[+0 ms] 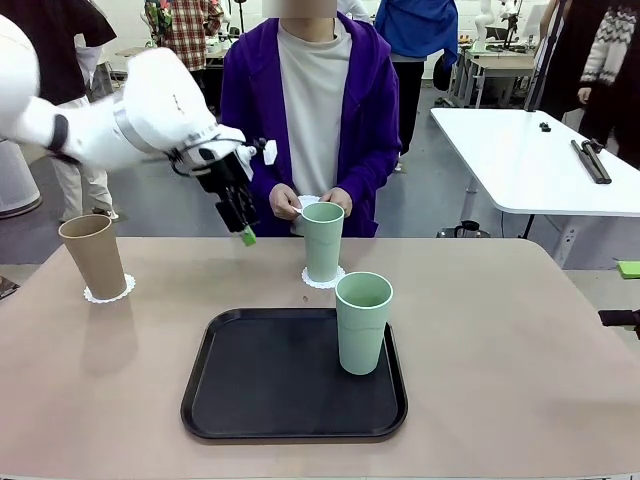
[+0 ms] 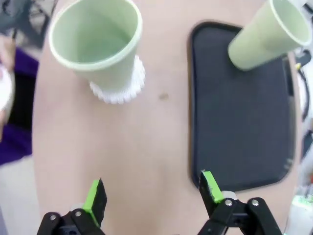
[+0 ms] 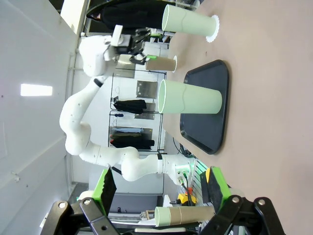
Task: Place coasters on the table and set cups on them.
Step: Take one Reusable plastic cup from the Flat Tray and place it on a coaster set by the human.
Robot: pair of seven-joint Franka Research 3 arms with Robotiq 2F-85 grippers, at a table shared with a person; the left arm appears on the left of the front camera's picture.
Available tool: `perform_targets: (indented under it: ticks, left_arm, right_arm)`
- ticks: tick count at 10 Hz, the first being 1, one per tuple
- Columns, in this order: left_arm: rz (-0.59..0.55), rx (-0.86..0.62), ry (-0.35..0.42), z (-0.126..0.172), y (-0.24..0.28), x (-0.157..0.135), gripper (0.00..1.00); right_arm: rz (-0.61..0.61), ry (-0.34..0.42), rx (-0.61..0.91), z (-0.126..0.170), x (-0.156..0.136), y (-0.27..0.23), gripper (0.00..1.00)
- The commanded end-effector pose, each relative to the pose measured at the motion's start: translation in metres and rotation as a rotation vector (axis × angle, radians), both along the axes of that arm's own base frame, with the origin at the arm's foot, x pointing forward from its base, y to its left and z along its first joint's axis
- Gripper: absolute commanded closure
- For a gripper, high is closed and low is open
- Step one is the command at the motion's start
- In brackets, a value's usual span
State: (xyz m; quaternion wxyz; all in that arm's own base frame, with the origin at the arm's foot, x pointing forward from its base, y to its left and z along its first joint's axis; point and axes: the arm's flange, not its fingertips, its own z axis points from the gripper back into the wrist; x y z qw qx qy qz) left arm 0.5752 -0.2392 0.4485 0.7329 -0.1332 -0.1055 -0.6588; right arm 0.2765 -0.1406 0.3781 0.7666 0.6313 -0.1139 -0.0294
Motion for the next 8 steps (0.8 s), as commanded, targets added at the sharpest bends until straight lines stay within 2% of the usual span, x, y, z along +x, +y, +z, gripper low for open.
perform_targets:
  ticks: [1, 3, 5, 6, 8]
  left_arm:
    - [0.039, 0.127, 0.065, 0.035, -0.004, -0.025, 0.0]
    - [0.131, 0.194, 0.024, 0.068, -0.011, -0.041, 0.0]
    - [0.191, 0.221, -0.056, 0.077, -0.018, -0.046, 0.0]
    - [0.127, 0.183, 0.013, 0.076, -0.007, -0.047, 0.0]
    - [0.127, 0.183, 0.013, 0.076, -0.007, -0.047, 0.0]
  right_arm:
    - [-0.002, -0.004, 0.012, 0.001, 0.0, -0.001, 0.0]
    - [-0.002, -0.004, 0.012, 0.001, 0.0, -0.001, 0.0]
    - [-0.002, -0.004, 0.012, 0.001, 0.0, -0.001, 0.0]
    - [-0.002, -0.004, 0.012, 0.001, 0.0, -0.001, 0.0]
    - [-0.002, -0.004, 0.012, 0.001, 0.0, -0.001, 0.0]
